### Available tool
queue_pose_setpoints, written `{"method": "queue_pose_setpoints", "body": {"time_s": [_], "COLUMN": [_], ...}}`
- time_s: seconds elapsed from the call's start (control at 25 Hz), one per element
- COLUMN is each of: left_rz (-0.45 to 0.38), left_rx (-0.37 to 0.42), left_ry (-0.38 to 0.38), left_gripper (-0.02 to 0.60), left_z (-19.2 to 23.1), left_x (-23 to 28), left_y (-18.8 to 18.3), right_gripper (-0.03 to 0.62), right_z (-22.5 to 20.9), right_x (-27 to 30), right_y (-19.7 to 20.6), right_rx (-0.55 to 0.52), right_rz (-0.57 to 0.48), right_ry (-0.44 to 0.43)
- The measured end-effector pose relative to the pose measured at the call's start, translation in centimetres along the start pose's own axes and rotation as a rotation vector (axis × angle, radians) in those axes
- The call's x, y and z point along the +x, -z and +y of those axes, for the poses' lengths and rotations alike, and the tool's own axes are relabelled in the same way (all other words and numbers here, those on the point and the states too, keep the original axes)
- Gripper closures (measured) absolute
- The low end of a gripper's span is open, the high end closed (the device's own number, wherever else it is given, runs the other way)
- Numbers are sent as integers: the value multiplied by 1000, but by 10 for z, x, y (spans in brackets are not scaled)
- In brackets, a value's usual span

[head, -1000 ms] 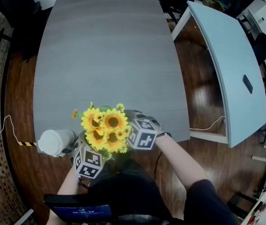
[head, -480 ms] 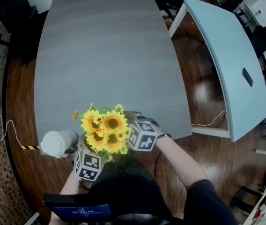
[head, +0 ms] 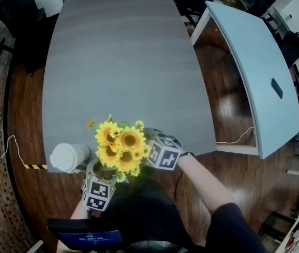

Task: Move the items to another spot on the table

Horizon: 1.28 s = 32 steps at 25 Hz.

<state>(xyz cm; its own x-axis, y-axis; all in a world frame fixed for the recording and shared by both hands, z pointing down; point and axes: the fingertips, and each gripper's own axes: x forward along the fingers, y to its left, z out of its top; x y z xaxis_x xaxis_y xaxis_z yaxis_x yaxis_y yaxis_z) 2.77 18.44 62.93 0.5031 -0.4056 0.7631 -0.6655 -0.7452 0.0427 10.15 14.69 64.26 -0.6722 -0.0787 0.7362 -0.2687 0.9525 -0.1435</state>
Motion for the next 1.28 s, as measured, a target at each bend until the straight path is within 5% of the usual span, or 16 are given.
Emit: {"method": "queue_pose_setpoints", "body": {"time_s": [0.4, 0.92, 1.12, 1.28], "left_rz": [-20, -52, -57, -91], "left_rx": [34, 142, 77, 117], "left_ry": [4, 120, 199, 231], "left_gripper": [256, 256, 286, 350], "left_z": [3, 1, -3, -20], "left_x": [-12, -33, -39, -50], "left_y": [4, 21, 34, 26], "right_gripper": [118, 163, 427, 598], "right_z": [13, 44, 76, 107], "right_x": [-42, -79, -91, -115], "right_y": [7, -4, -9, -2], "right_rx": [71, 407, 466, 502], "right_rz": [-8, -217, -239, -264], "right_ry": [111, 341, 395, 471]}}
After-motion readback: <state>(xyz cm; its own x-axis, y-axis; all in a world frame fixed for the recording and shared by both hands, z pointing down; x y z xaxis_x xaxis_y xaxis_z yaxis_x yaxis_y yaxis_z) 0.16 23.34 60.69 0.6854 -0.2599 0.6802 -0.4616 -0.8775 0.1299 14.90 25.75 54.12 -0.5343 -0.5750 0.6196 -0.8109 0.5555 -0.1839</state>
